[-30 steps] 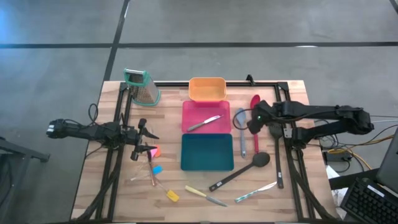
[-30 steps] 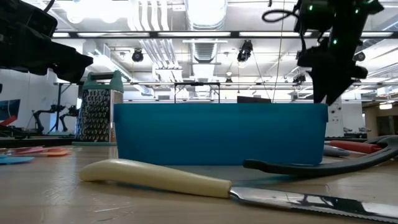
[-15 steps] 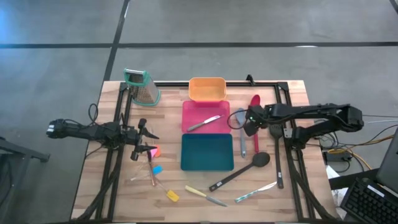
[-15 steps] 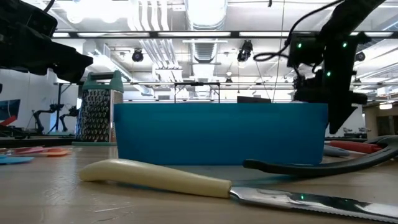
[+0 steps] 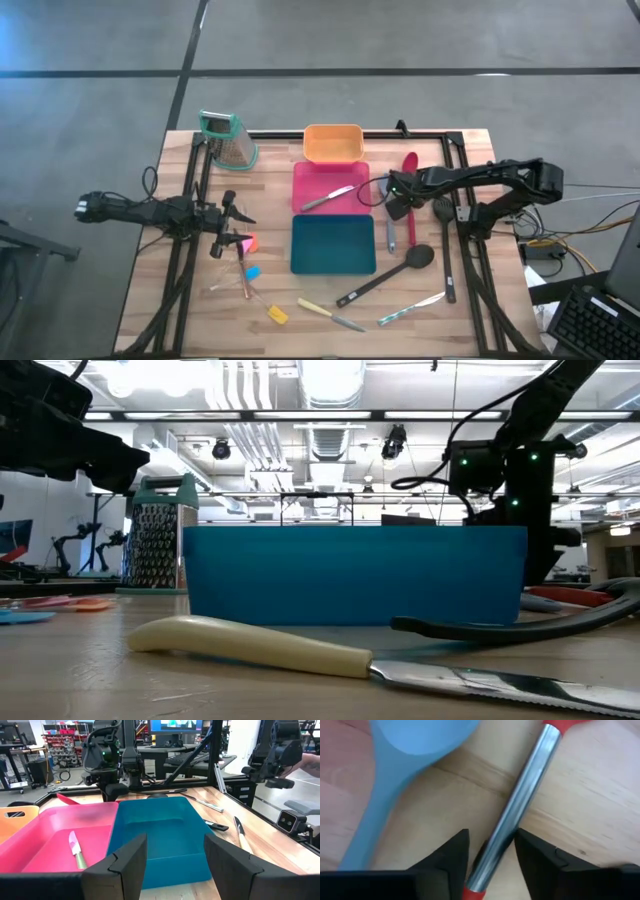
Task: Pick & Place Kitchen Items
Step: Put the red spoon into the blue bin
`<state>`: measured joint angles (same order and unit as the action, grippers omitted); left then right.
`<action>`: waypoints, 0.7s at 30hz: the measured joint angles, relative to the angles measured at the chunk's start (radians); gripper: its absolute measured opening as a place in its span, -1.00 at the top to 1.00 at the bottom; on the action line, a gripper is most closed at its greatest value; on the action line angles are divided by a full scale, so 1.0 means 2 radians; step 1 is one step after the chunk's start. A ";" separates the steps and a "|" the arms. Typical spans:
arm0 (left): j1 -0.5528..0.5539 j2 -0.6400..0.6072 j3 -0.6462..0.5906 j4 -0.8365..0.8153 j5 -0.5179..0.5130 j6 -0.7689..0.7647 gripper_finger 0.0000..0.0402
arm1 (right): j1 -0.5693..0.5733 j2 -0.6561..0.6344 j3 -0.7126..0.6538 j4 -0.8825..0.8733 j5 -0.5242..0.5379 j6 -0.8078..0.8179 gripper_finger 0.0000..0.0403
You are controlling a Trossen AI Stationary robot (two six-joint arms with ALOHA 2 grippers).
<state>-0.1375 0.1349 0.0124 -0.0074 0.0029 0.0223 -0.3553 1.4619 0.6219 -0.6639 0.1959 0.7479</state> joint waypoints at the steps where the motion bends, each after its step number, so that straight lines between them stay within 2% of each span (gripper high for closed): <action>1: 0.000 0.000 0.000 0.000 0.000 0.000 -0.01 | 0.000 0.000 0.001 0.001 0.000 0.000 0.32; 6: 0.000 0.000 0.000 0.000 0.000 0.000 -0.01 | -0.002 -0.023 0.001 0.003 0.005 0.018 0.63; 9: 0.000 0.000 0.000 0.000 0.000 0.000 -0.01 | -0.003 -0.044 0.000 0.004 0.025 -0.004 0.76; 15: 0.000 0.000 0.000 0.000 0.000 0.000 -0.01 | -0.002 -0.107 0.000 -0.018 0.062 -0.006 0.79; 21: 0.000 0.000 0.000 0.000 0.000 0.000 -0.01 | -0.002 -0.193 0.001 -0.014 0.062 -0.029 0.79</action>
<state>-0.1372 0.1352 0.0124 -0.0074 0.0029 0.0222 -0.3585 1.0752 0.6243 -0.6920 0.3207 0.6898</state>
